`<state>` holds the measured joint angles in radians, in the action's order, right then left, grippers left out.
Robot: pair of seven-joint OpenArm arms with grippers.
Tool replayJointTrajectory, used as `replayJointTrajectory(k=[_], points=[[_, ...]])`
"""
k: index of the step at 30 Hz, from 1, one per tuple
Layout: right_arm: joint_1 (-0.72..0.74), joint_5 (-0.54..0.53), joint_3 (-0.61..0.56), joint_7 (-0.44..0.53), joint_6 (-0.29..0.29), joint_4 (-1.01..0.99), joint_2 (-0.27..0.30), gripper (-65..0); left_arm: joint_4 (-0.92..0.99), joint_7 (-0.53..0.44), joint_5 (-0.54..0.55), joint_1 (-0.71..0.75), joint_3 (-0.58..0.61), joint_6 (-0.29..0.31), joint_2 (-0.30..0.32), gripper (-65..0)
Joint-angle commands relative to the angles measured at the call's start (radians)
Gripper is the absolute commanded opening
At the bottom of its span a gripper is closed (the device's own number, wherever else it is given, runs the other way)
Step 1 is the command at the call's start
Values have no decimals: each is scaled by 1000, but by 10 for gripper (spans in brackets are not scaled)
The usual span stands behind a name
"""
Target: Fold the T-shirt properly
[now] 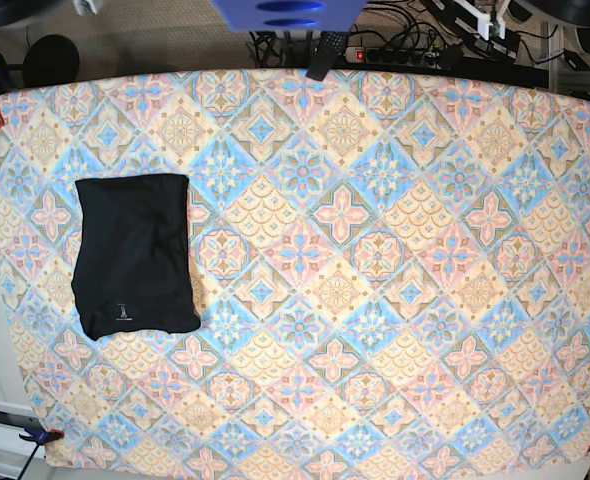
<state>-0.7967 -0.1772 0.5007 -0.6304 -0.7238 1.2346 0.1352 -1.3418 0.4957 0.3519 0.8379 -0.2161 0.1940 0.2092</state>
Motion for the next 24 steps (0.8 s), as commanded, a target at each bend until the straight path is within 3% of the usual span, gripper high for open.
replayJointTrajectory(k=[1,7,15,18,24], points=[[35,60,3,5,26,-60,28,-639,89,13,-14,-35,31,-8,8,-650],[213,239,2,249,26,-464,25,-639,525,-223,-15,-240,195,-8,6,-650],[395,267,0,465,26,-813,27,-639,957,-541,-14,-457,426,-14,-26,-650],[417,268,0,519,26,-853,27,-639,1033,-590,-9,-520,490,-15,-37,-650],[483,268,-1,571,26,-938,22,-638,1056,-595,-14,-586,508,-15,-60,-650]])
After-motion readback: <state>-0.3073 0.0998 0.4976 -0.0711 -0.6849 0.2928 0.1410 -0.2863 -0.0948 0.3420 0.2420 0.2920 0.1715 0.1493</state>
